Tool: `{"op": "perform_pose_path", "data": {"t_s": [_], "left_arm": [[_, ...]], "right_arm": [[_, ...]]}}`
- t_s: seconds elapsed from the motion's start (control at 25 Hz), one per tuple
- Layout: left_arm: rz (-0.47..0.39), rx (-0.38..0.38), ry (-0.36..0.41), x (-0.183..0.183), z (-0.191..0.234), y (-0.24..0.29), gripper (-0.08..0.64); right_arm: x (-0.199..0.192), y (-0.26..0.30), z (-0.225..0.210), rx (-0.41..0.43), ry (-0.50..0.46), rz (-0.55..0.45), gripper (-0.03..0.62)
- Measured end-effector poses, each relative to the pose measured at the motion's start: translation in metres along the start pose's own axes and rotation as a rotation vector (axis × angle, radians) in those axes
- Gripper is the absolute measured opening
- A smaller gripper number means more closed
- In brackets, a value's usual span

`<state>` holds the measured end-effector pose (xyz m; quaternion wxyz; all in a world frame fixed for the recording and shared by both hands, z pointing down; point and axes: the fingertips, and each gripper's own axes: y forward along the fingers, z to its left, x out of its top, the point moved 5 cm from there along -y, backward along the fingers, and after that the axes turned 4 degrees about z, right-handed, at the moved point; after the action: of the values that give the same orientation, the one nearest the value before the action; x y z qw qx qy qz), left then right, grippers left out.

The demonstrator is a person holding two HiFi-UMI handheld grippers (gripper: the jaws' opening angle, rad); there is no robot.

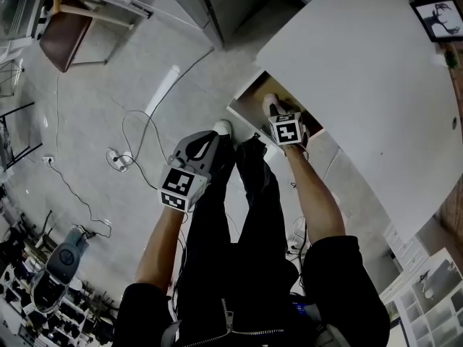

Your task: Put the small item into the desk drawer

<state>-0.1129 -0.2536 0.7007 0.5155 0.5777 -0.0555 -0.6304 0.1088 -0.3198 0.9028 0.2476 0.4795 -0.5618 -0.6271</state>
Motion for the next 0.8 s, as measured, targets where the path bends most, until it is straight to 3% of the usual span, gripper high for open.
{"op": "perform_pose_path", "data": {"t_s": [0.24,0.8], "left_arm": [[0.002,-0.008,0.011,0.007,-0.008,-0.006,0.022],[-0.029,-0.07,0.114,0.065,-0.029,-0.02,0.021]], "right_arm": [[-0.002,-0.028,0.008,0.01,0.046,-0.033,0.006],[-0.009,-0.141,0.043,0.013,0.152,-0.27,0.005]]}}
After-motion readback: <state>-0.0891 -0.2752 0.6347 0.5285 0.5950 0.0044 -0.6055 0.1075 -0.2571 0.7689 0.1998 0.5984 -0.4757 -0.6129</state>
